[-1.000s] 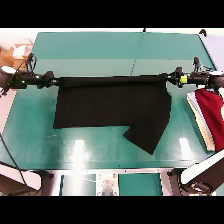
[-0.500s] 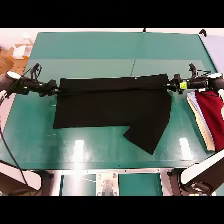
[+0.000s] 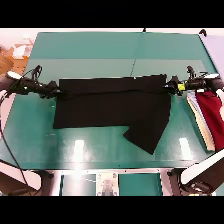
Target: Fold the shirts.
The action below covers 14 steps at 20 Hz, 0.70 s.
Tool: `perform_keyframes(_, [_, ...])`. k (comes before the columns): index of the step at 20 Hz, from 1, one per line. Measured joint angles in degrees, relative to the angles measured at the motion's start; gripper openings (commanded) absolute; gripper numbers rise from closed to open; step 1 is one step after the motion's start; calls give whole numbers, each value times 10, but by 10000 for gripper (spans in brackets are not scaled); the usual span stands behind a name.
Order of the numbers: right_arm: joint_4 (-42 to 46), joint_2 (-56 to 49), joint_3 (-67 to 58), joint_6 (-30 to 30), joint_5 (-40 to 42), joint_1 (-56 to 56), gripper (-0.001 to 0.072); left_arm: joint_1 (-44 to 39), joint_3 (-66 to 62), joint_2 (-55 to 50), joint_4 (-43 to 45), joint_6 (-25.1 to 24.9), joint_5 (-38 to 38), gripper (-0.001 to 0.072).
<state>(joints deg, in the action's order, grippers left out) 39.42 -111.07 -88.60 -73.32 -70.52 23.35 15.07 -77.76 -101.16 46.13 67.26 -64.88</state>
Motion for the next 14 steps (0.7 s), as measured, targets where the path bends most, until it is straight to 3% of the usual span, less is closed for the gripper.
perform_keyframes(3, [5,22,-19,-15,-37,21,270,0,-47,3,57,47,-77,497])
perform_keyframes(7, [76,102,18,-31,-76,64,270,0,-48,52,173,117,-159,497])
perform_keyframes(10, [123,198,124,-32,-77,111,270,0,57,137,225,153,-169,497])
perform_keyframes(14, [136,331,301,-30,-37,185,270,1,267,294,240,189,-125,498])
